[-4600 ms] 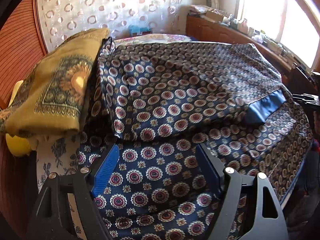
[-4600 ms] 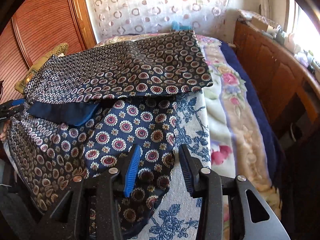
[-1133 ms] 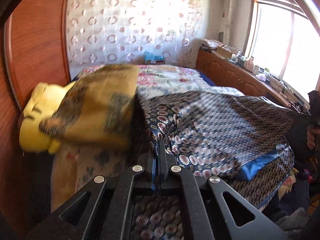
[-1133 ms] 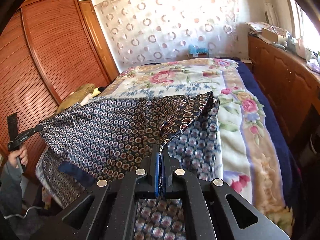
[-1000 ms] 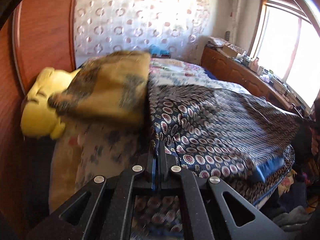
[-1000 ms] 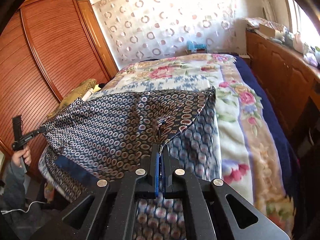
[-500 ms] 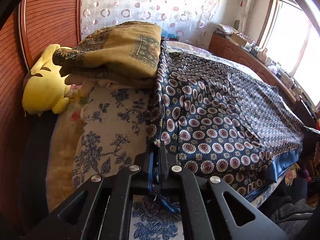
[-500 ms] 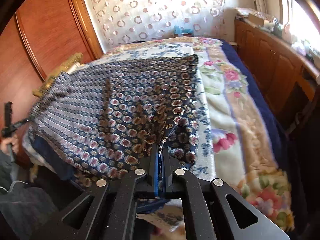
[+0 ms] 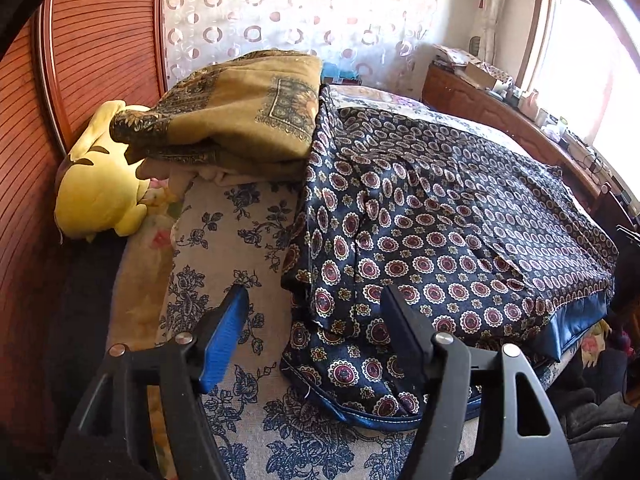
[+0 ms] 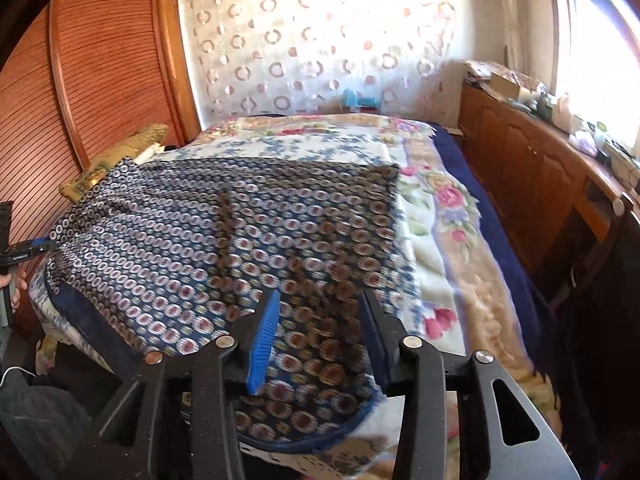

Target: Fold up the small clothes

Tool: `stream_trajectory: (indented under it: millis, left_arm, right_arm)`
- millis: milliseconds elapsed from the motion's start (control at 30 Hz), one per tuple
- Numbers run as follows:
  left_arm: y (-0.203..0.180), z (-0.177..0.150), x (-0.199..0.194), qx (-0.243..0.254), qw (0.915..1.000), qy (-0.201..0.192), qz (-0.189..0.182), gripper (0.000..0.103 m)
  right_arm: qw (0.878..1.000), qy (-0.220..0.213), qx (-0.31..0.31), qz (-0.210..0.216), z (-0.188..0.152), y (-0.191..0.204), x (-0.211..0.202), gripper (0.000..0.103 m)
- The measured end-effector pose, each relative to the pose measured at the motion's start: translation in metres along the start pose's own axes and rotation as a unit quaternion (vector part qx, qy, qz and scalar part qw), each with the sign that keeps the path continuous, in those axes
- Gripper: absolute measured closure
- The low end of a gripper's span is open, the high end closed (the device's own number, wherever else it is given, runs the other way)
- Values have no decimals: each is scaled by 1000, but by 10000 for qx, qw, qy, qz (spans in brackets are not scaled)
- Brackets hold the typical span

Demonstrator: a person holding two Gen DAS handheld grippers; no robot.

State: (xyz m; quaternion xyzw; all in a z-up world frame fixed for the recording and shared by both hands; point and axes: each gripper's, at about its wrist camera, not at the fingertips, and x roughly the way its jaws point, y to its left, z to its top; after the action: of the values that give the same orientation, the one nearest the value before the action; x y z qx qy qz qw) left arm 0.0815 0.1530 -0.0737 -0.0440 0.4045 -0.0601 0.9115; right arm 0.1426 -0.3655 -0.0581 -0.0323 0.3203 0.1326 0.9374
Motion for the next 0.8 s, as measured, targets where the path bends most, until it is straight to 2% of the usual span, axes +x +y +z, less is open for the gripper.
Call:
stream_trajectory:
  millis: [167, 367, 533, 667, 800]
  left_arm:
    - [-1, 0, 4, -25, 10000, 32, 50, 34]
    - [-3, -2, 9, -41, 9999, 51, 90, 34]
    - [-7, -4, 13, 20, 10000, 38, 68, 35]
    - [-9, -5, 16, 23, 10000, 68, 43, 44]
    - [-10, -5, 16, 8, 10000, 56, 57, 45]
  right_arm:
    - [9997, -17, -92, 228, 0, 25, 19, 48]
    - [9990, 92, -55, 444, -4, 48, 49, 47]
    - [9984, 294, -169, 442, -5, 62, 80, 47]
    - [9981, 431, -304, 333, -4, 67, 94, 47]
    - [9982, 312, -475, 195, -6, 72, 98, 43]
